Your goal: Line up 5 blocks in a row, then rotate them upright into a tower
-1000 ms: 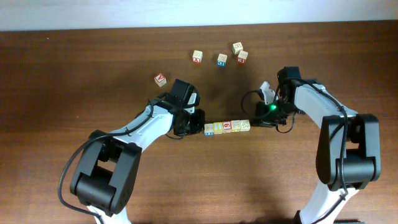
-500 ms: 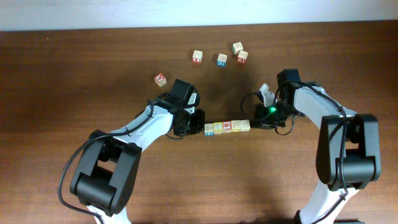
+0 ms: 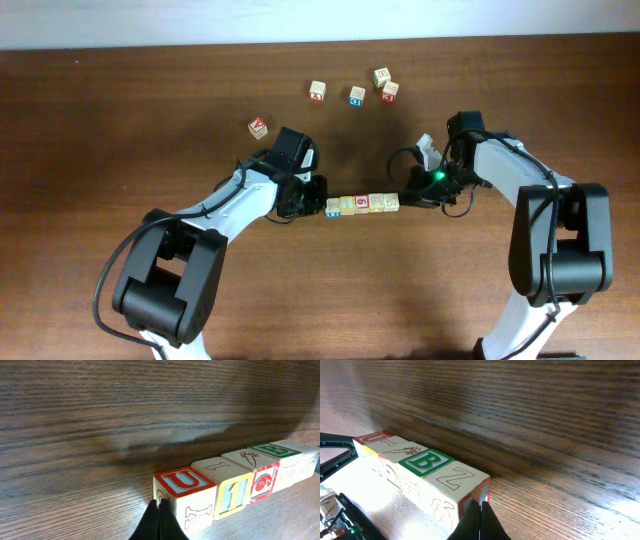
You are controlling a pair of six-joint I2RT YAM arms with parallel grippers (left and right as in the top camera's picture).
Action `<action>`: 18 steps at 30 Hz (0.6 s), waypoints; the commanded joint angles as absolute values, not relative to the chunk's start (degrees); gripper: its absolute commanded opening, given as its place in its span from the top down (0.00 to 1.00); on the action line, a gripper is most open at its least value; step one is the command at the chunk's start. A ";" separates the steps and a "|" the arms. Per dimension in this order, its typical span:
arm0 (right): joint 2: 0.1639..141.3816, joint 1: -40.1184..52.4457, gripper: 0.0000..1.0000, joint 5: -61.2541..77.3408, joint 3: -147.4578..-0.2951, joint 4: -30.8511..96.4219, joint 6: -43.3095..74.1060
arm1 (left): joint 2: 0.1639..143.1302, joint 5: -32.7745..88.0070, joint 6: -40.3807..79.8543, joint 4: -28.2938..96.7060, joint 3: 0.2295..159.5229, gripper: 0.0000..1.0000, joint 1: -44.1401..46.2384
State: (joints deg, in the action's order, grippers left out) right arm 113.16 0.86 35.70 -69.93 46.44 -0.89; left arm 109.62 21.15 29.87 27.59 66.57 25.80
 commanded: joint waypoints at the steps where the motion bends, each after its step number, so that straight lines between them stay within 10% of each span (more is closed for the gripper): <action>1: 109.86 1.54 0.96 40.53 -69.93 47.37 -1.28 | 110.67 23.59 30.20 26.98 66.24 1.00 26.20; 18: 106.41 9.39 0.96 39.81 -75.35 51.88 -1.06 | 110.67 23.57 30.20 26.98 66.24 1.00 26.20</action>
